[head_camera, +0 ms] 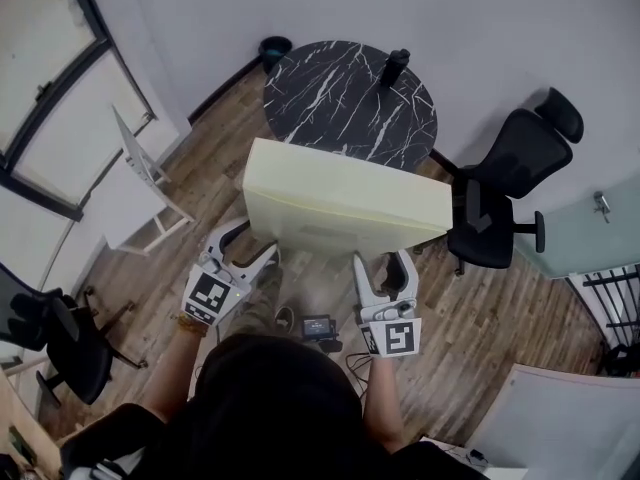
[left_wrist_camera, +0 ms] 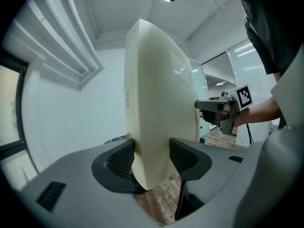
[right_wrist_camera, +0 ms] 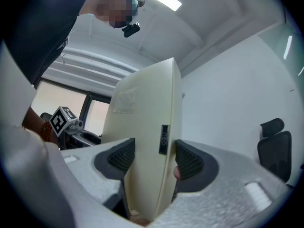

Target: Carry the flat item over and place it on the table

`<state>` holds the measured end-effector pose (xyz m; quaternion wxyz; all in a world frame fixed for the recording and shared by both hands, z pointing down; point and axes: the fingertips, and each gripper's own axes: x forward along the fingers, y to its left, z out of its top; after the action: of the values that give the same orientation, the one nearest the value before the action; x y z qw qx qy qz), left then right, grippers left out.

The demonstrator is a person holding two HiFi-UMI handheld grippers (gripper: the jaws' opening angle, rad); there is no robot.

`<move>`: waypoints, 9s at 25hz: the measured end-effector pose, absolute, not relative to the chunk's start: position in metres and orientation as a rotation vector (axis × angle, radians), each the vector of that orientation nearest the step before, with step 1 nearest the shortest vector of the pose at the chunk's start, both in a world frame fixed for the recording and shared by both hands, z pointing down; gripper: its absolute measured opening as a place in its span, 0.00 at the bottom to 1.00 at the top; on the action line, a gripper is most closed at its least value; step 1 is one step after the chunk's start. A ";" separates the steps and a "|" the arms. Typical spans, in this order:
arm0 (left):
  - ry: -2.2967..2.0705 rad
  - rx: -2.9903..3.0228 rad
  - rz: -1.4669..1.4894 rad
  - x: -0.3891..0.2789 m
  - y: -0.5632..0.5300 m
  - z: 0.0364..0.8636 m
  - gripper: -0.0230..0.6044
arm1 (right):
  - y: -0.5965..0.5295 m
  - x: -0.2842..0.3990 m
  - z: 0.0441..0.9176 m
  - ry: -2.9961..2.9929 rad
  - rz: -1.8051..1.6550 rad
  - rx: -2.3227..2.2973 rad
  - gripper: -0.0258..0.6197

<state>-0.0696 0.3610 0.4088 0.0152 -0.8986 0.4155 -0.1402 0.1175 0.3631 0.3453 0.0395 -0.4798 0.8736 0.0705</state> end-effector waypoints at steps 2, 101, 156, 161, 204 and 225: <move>1.264 -2.804 -0.424 -0.065 0.342 0.409 0.40 | 0.348 0.121 0.344 2.669 0.224 -1.497 0.45; 1.300 -3.197 -0.802 -0.004 -0.111 0.600 0.40 | -0.133 0.182 0.530 2.877 -0.501 -1.559 0.44; 1.421 -3.405 -1.008 0.021 -0.177 0.705 0.40 | -0.224 0.214 0.660 2.891 -1.066 -1.451 0.41; 1.440 -3.413 -1.022 0.018 -0.185 0.712 0.40 | -0.230 0.210 0.668 2.892 -1.087 -1.462 0.41; 1.461 -3.506 -1.057 0.012 -0.208 0.742 0.41 | -0.254 0.209 0.727 2.791 -1.346 -1.507 0.42; 1.507 -3.514 -1.093 0.011 -0.204 0.751 0.41 | -0.249 0.209 0.740 2.771 -1.385 -1.546 0.42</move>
<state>0.0106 -0.2045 0.7506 -0.4056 -0.8077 0.3463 -0.2512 0.2091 -0.2488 0.7402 -0.1596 -0.4407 0.7902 -0.3949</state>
